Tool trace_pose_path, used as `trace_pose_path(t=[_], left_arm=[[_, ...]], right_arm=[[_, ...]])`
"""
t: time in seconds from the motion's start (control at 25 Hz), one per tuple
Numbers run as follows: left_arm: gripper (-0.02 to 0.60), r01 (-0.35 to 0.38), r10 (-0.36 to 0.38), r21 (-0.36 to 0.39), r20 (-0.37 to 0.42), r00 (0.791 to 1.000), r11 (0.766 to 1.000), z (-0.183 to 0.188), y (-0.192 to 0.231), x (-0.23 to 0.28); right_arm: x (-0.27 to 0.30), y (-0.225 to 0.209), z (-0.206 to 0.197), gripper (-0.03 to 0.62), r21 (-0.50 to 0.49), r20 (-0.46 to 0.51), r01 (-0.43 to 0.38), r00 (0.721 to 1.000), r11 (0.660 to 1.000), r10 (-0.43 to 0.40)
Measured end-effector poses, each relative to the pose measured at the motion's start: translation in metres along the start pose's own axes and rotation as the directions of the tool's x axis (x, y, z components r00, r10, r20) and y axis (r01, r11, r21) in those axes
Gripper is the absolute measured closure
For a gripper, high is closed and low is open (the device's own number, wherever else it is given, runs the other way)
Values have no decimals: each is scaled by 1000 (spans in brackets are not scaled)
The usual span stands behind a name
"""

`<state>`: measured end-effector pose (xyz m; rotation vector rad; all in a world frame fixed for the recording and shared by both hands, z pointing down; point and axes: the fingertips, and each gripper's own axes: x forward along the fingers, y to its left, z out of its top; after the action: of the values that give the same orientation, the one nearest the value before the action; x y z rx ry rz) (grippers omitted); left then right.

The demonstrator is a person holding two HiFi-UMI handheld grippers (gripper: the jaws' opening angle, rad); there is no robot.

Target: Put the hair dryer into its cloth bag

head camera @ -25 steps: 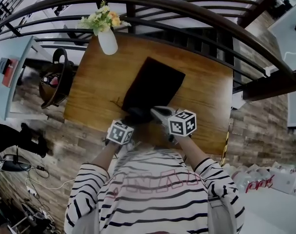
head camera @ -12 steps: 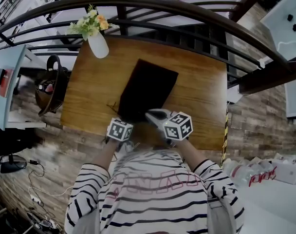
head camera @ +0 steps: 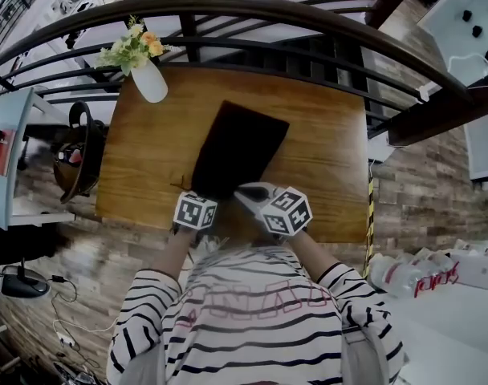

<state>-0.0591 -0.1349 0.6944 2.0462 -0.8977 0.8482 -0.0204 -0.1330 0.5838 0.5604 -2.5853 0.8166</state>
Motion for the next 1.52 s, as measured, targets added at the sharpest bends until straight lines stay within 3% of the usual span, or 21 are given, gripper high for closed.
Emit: trace_pose_path(t=[0.4,1.12,1.52], left_arm=[[416,-8,8,-17,23,1000,1000,19,8,0],[416,69,-59,-92,104,993,993,46,-4,-4],[414,45,-37,-75,103,994,996,61,-5,20]], right_arm=[[-3,-4,10,579,8,24,-4,1000,1000,4],[-1,2,5,579,-4,15,-21,1000,1000,21],[-1,3,5,579,-9,15,-45,999,999,45]])
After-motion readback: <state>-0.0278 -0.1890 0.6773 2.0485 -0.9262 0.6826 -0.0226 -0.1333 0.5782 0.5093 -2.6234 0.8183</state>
